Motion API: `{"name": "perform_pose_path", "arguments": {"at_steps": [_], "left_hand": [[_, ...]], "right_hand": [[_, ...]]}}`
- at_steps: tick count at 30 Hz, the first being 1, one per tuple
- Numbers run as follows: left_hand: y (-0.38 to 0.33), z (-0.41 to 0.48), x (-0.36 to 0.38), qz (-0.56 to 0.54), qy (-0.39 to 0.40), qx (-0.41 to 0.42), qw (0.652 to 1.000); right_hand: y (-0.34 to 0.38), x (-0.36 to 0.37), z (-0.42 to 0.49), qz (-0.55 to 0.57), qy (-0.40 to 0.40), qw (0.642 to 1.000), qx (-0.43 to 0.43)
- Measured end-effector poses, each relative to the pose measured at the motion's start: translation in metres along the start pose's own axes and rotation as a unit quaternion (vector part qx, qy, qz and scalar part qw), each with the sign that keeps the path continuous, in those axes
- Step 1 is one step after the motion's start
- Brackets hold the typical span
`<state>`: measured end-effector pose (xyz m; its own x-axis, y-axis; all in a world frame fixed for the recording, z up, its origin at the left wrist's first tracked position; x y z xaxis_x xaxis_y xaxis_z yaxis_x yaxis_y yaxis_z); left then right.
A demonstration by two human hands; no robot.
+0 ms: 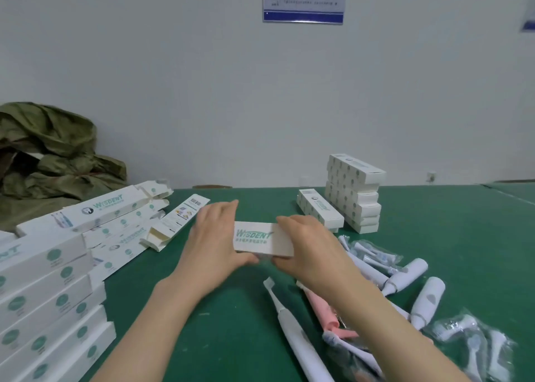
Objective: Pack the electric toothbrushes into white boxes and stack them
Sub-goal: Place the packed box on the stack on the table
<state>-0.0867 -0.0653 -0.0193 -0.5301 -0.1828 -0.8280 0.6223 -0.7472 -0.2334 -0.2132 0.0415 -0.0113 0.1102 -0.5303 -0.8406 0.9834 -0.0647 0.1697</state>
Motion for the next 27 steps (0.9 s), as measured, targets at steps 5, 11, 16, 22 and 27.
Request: {"name": "perform_pose_path", "arguments": {"at_steps": [5, 11, 16, 22, 27], "left_hand": [[0.052, -0.002, 0.014, 0.011, 0.04, -0.185, 0.982], [0.085, -0.02, 0.051, 0.062, 0.098, -0.209, 0.971], [0.104, -0.029, 0.064, 0.0, 0.048, -0.191, 0.98], [0.112, -0.024, 0.07, 0.002, 0.043, -0.195, 0.98], [0.107, -0.015, 0.068, -0.041, 0.033, -0.22, 0.974]], "right_hand": [[-0.051, -0.011, 0.018, 0.074, -0.152, 0.976, 0.14], [-0.106, 0.007, 0.066, 0.057, -0.156, 0.942, 0.291], [-0.136, 0.035, 0.077, 0.006, -0.149, 0.93, 0.336], [-0.148, 0.052, 0.086, -0.016, -0.114, 0.919, 0.376], [-0.155, 0.055, 0.08, -0.065, -0.084, 0.905, 0.412]]}}
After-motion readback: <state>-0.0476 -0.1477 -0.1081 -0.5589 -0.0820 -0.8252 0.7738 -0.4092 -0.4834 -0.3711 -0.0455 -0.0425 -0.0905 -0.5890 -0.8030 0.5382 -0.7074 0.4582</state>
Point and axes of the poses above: each hand's wrist, its own z-axis towards the middle knuckle, its own x-axis out of the palm, y = z × x, the point moved 3 cm from there along z, towards the middle knuckle, and after that the axes turned 1 degree about -y, right-handed, at the moved point
